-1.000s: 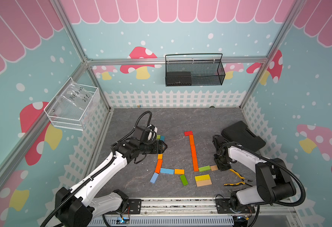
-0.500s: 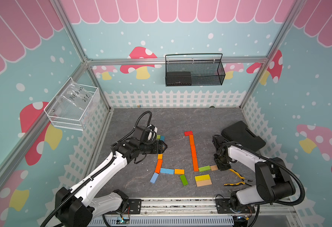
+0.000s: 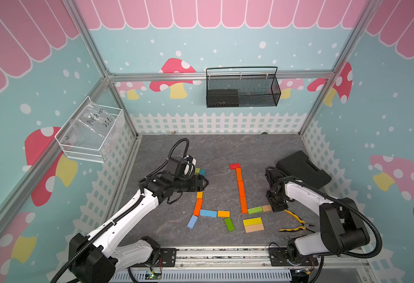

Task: Assemble a giraffe with building blocks
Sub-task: Assemble the building block at the center of the board, then pick up the building block from the center of the board.

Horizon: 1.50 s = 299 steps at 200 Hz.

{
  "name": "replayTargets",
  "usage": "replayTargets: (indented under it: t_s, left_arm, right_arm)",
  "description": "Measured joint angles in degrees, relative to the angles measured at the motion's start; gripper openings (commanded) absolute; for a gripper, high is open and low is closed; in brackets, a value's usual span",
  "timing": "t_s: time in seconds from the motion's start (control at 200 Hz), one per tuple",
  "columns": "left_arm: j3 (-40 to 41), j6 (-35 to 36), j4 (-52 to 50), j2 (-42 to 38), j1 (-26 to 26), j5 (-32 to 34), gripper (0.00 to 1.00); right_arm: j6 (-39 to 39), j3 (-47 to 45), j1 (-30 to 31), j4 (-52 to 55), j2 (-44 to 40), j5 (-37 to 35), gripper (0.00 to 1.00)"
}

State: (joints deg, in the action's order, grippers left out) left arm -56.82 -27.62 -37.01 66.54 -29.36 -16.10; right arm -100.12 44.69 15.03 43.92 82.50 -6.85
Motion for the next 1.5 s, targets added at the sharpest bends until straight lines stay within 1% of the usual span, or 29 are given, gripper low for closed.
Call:
replayTargets:
  t_s: [0.235,0.25,0.28,0.32,0.465,0.565,0.67,0.811,0.931,1.026,1.096,1.171,1.296,1.496]
  left_arm:
    - [0.0,0.0,0.02,0.0,0.11,-0.02,0.77]
    - [0.0,0.0,0.02,0.0,0.11,-0.02,0.77]
    - [0.0,0.0,0.0,0.0,0.11,-0.02,0.77]
    - [0.0,0.0,0.02,0.0,0.11,-0.02,0.77]
    - [0.0,0.0,0.02,0.0,0.11,-0.02,0.77]
    - [0.0,0.0,0.02,0.04,0.11,-0.07,0.77]
    - [0.0,-0.02,0.02,0.07,0.11,-0.09,0.77]
    - [0.0,-0.17,0.0,0.07,0.11,-0.04,0.77]
    - [0.0,-0.46,-0.02,-0.02,0.11,-0.02,0.77]
    - [0.0,-0.63,-0.02,-0.15,0.09,-0.02,0.77]
    - [0.02,-0.68,-0.04,-0.28,0.09,-0.02,0.77]
    - [0.07,-0.68,-0.04,-0.46,0.04,-0.02,0.77]
    - [0.07,-0.68,-0.04,-0.57,0.0,0.0,0.77]
    - [0.07,-0.66,-0.04,-0.55,0.0,0.02,0.78]
  right_arm:
    - [1.27,0.68,0.11,0.96,-2.69,-0.22,0.61]
    - [1.4,0.98,0.15,1.4,-3.06,-0.24,0.62]
    - [1.7,1.57,0.35,2.08,-3.67,-0.57,0.68]
    - [2.16,2.75,0.81,3.26,-4.87,-1.16,0.72]
    - [4.33,8.9,4.15,8.92,-9.01,-4.07,0.72]
    - [4.11,10.43,8.39,12.15,-11.17,-4.9,0.71]
    - [2.23,8.83,14.01,14.71,-11.96,-4.17,0.7]
    - [-3.02,4.5,23.21,16.02,-11.98,-1.84,0.69]
    - [-8.66,2.78,30.6,16.06,-11.5,-0.02,0.69]
    - [-12.57,1.46,35.32,14.84,-10.36,1.6,0.69]
    - [-14.27,-0.17,37.7,13.25,-9.46,2.78,0.69]
    - [-15.3,-2.1,39.15,11.34,-8.35,3.91,0.69]
    - [-16.11,-4.35,39.69,8.48,-6.73,5.01,0.69]
    - [-16.65,-4.74,39.74,5.99,-6.78,4.98,0.68]
